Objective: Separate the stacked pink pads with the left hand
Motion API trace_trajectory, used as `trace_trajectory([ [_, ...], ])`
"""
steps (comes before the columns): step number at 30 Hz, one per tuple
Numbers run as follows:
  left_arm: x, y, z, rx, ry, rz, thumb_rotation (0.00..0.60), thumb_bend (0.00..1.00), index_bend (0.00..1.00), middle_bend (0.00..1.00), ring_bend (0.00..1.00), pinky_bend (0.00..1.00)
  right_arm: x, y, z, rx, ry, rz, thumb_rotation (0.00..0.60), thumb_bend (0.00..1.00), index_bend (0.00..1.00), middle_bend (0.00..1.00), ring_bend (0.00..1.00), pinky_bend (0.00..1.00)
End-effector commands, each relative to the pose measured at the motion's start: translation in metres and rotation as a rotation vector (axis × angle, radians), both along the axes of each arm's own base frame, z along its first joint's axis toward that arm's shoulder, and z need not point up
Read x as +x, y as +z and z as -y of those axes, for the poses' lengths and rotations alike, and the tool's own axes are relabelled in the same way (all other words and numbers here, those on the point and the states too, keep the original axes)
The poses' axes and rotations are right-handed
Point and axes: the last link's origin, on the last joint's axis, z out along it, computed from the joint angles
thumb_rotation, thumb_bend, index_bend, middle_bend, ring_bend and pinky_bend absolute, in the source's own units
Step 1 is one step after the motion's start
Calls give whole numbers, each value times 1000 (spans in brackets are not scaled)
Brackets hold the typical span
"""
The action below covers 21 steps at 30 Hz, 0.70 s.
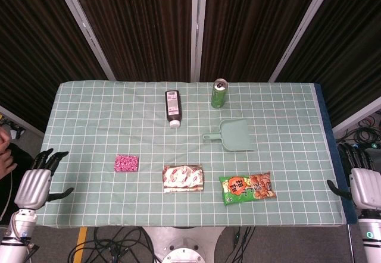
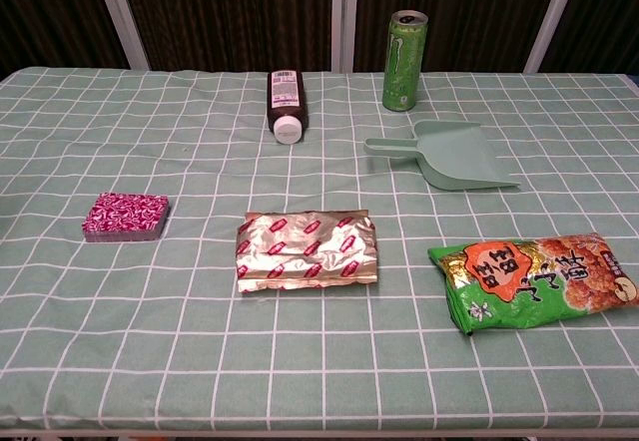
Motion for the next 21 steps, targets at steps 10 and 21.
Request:
trace_trajectory([
  [10, 3, 2, -2, 4, -9, 0, 600, 116, 153, 152, 17, 74, 1, 2, 0, -6, 3, 1, 600, 150, 0, 52, 0, 0],
  [21, 13, 1, -9, -18, -34, -12, 600, 115, 153, 152, 17, 74, 4, 0, 0, -3, 6, 12, 600, 150, 0, 52, 0, 0],
])
